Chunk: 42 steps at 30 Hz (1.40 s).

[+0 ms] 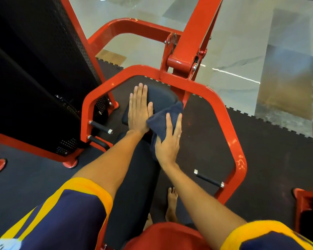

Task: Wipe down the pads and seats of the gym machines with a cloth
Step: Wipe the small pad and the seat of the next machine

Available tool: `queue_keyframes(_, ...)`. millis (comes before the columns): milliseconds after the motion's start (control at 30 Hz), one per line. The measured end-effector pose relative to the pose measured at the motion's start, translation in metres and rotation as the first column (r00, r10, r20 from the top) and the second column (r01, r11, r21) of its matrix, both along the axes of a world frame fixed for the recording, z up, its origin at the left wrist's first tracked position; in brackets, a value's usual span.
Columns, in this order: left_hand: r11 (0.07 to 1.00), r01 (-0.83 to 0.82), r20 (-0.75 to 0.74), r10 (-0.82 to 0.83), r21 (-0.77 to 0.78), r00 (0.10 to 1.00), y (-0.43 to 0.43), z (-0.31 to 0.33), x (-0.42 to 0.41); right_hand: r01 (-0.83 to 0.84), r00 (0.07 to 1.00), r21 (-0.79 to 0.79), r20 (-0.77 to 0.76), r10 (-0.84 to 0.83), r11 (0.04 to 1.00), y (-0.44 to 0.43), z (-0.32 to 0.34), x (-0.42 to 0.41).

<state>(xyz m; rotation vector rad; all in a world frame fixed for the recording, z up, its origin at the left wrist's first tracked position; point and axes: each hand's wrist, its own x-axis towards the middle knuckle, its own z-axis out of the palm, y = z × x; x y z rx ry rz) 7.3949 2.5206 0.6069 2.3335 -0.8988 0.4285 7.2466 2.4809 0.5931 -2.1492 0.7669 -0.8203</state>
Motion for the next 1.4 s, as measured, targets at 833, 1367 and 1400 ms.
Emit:
queue_keyframes(833, 0.995, -0.008, -0.031, 0.004, -0.103, 1.0, -0.001, -0.004, -0.001, -0.25, 0.904, -0.381, -0.422, 0.074, 0.89, -0.073, 0.093, 0.108)
queue_keyframes(1367, 0.996, -0.02, -0.061, 0.015, -0.082, 0.998, 0.001, 0.005, -0.002, -0.106, 0.939, -0.339, -0.344, -0.018, 0.935, -0.073, 0.089, 0.11)
queue_keyframes(1400, 0.997, -0.017, -0.051, 0.013, -0.081, 0.999, 0.001, 0.005, -0.002, -0.115, 0.933, -0.331, -0.359, -0.012, 0.936, -0.075, 0.094, 0.117)
